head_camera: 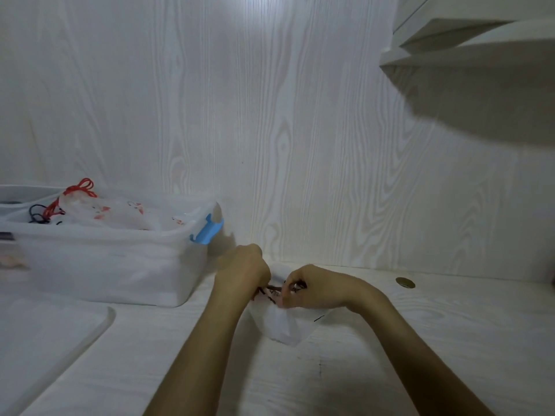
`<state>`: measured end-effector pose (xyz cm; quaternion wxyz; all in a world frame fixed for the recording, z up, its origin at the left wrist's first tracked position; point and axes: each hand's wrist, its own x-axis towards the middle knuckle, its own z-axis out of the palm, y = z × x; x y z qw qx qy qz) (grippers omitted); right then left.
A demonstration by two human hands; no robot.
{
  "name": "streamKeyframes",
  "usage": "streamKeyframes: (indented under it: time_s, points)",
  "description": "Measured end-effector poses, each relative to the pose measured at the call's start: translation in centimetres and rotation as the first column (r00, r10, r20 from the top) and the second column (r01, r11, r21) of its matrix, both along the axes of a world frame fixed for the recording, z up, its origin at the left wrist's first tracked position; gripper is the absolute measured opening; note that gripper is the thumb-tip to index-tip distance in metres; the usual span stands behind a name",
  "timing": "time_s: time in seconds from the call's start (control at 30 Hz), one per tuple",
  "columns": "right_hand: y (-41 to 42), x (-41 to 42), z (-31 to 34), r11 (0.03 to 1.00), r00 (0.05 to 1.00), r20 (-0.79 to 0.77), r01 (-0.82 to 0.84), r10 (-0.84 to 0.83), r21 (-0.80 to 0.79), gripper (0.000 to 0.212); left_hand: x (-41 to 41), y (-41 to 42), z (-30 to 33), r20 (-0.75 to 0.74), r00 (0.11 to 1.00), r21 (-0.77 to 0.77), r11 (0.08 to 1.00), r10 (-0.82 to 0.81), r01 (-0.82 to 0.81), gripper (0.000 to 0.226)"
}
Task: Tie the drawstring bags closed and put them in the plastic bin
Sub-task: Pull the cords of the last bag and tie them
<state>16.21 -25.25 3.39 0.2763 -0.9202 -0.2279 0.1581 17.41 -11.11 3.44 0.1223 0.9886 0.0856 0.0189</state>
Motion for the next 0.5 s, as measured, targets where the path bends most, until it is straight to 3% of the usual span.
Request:
streamKeyframes:
  time_s: [0.1,0.2,0.23,0.27,0.3,0.37,0.4,0.47,0.5]
  points:
    - [-0.1,0.1,0.3,0.998,0.993,0.103,0.054,-0.051,-0.023,0.022,1.3,0.9,-0.5,0.122,0.992,-0.156,0.988,0.015,0.004,0.007]
    - [-0.4,0.7,0.3,0.984,0.945,0.279,0.147,-0.169,0.098,0.019,2.1,1.3,-0.7,0.25,0.966,-0.459,0.886,0.064,0.06,0.015]
    - [-0.5,0.7,0.4,0.974,0.924,0.321,0.163,-0.206,0.155,0.018,2.0,1.1,-0.6,0.278,0.956,-0.619,0.779,0.093,0.105,0.017]
    - [-0.7,0.8,0.5,0.963,0.904,0.355,0.172,-0.237,0.205,0.018,1.8,0.9,-0.4,0.273,0.953,-0.785,0.604,0.135,0.139,0.018]
    - [-0.8,0.8,0.7,0.954,0.885,0.386,0.176,-0.261,0.242,0.018,1.6,0.8,-0.1,0.23,0.96,-0.914,0.374,0.162,0.156,0.018]
    - [-1.1,1.1,0.7,0.948,0.854,0.435,0.183,-0.284,0.259,0.018,1.1,0.6,0.3,0.139,0.985,-0.988,-0.056,0.102,0.145,0.014]
    - [-1.3,1.3,0.9,0.952,0.848,0.449,0.187,-0.282,0.243,0.018,1.1,0.5,0.4,0.127,0.991,-0.97,-0.202,0.049,0.134,0.015]
    - [-1.4,1.5,0.7,0.963,0.866,0.428,0.198,-0.259,0.182,0.022,1.0,0.5,0.5,0.119,0.992,-0.931,-0.351,-0.042,0.097,0.017]
    - [-1.5,1.6,0.7,0.969,0.889,0.389,0.201,-0.241,0.143,0.024,0.9,0.4,0.6,0.124,0.989,-0.936,-0.339,-0.075,0.091,0.017]
